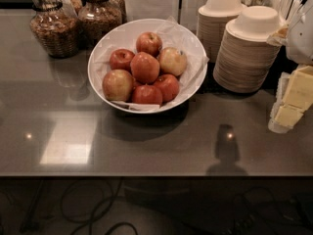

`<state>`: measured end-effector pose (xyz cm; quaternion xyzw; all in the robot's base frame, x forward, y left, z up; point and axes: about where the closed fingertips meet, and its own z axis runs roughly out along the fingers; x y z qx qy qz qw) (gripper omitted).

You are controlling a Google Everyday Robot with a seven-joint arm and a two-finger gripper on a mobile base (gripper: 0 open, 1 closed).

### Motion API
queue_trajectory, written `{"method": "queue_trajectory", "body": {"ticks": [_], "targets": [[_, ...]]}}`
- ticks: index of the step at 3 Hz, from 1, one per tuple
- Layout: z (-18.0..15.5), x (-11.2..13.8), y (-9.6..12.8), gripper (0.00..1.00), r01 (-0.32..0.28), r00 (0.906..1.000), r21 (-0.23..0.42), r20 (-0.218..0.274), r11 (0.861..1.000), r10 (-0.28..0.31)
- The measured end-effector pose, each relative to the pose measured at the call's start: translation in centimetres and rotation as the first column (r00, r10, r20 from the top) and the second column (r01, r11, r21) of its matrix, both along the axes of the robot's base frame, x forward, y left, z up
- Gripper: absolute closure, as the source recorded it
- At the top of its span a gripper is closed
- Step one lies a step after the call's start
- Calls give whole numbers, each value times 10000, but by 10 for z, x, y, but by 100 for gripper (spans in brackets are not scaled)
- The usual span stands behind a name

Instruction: Pick apple from white bowl

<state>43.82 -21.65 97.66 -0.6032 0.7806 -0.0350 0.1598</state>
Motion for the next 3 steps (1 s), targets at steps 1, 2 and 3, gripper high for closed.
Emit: {"method": "queue_trajectory", "body": {"ticks": [1, 2, 3], "targets": [[0, 0, 0, 0, -6, 10000, -2, 5, 10000, 6], [0, 5, 10, 0, -257, 9995, -107, 188, 9996, 259], [0, 23, 55, 0, -1632, 9847, -5, 620, 9866, 1629]]}}
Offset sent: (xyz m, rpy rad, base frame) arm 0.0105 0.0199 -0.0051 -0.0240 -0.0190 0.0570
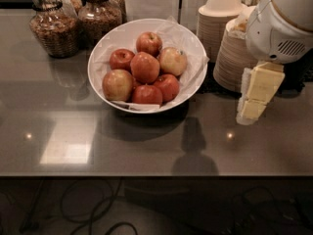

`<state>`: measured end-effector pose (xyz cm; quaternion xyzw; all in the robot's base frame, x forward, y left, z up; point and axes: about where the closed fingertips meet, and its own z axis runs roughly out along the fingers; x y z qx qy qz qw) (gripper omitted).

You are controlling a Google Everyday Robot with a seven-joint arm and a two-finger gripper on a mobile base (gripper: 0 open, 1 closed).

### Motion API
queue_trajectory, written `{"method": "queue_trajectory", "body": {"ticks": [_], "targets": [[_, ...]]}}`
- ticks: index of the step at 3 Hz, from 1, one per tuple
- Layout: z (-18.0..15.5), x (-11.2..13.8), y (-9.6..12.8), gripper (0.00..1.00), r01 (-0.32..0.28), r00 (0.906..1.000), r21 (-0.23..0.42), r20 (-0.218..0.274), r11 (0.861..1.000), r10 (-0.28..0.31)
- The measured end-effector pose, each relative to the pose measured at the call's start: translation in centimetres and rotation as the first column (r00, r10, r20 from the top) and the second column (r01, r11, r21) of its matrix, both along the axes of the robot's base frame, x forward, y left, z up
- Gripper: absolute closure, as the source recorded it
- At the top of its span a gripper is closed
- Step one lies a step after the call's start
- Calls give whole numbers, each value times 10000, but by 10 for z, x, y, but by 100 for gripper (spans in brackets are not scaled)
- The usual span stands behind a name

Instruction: Pick apple from white bowl

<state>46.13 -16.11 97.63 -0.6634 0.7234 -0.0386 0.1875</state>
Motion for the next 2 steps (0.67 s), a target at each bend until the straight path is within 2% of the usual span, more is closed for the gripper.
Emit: {"method": "queue_trajectory", "body": {"ticks": [1, 2], "targets": [[2, 21, 48, 0, -1609, 9861, 239, 469, 9867, 1596], [2, 21, 48, 0, -1607, 9861, 241, 471, 9867, 1594]]}}
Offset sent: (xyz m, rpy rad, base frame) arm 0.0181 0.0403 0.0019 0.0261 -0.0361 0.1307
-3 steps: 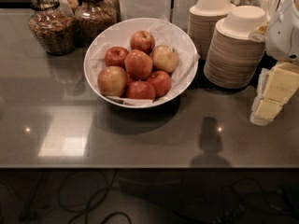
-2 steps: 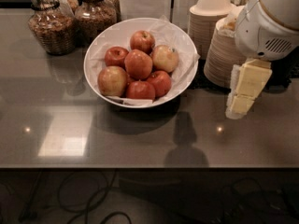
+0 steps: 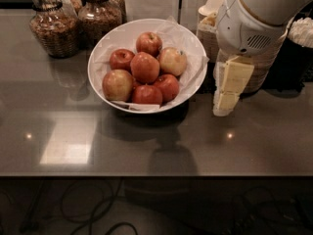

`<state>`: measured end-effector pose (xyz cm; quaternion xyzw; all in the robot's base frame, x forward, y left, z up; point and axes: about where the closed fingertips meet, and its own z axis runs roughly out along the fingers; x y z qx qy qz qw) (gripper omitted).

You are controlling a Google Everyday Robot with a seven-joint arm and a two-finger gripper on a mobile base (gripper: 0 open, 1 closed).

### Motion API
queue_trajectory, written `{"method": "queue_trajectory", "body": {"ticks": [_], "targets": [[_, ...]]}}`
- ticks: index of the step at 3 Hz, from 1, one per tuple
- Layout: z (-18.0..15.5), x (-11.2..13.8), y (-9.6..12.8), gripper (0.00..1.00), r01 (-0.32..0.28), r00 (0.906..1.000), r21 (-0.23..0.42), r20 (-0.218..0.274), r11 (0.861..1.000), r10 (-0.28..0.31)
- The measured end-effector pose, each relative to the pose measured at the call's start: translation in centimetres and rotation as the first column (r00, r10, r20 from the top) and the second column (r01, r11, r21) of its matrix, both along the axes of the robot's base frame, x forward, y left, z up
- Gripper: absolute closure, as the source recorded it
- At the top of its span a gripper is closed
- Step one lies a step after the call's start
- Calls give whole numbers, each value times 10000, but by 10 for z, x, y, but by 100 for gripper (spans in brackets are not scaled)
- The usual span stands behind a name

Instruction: Pick apple from white bowl

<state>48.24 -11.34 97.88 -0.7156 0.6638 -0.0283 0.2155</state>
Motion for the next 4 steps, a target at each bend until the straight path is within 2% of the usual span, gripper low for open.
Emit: {"method": "queue_trajectory", "body": {"ticks": [1, 2, 3, 4], "targets": [[1, 1, -6, 0, 239, 9995, 320, 204, 9992, -246], [3, 14, 3, 0, -77, 9986, 829, 528, 9965, 33], [4, 36, 34, 0, -1261, 9910, 1748, 678, 9765, 1158], [-3, 52, 59, 0, -2176, 9760, 2552, 529, 9421, 2111]]}}
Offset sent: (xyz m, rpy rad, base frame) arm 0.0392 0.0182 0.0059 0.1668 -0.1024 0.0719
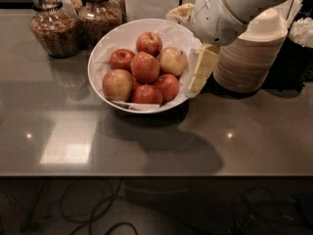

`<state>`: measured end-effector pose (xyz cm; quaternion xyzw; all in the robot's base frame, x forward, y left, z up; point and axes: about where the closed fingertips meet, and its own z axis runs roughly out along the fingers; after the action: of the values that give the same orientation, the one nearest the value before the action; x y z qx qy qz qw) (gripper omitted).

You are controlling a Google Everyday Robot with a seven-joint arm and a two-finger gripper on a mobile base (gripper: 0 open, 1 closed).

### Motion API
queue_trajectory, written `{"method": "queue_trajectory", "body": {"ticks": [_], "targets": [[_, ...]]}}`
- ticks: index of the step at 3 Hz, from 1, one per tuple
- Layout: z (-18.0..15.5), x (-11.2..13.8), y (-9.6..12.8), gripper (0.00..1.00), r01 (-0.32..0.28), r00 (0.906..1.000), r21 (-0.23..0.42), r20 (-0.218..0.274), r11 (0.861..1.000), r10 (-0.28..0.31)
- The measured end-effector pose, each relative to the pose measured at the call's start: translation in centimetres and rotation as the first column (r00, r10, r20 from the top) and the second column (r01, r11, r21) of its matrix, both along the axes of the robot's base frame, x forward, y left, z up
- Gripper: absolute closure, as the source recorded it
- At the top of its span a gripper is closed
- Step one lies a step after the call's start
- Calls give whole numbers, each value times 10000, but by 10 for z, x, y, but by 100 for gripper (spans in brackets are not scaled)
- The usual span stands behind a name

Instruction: Pick apple from white bowl

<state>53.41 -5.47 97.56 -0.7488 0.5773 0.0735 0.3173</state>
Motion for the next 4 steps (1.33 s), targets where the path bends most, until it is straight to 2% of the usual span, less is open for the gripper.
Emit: {"method": "queue_trajectory", "body": {"ticks": [1, 2, 3, 4], "targets": [[-10, 10, 18, 0, -625, 9976, 356, -279, 9974, 635], [-20, 20, 30, 1, -928, 9942, 437, -509, 9947, 950], [-26, 28, 39, 10, -1075, 9928, 162, -513, 9941, 1082], [-28, 36, 44, 11, -1144, 9930, -303, -346, 9930, 1134]]}}
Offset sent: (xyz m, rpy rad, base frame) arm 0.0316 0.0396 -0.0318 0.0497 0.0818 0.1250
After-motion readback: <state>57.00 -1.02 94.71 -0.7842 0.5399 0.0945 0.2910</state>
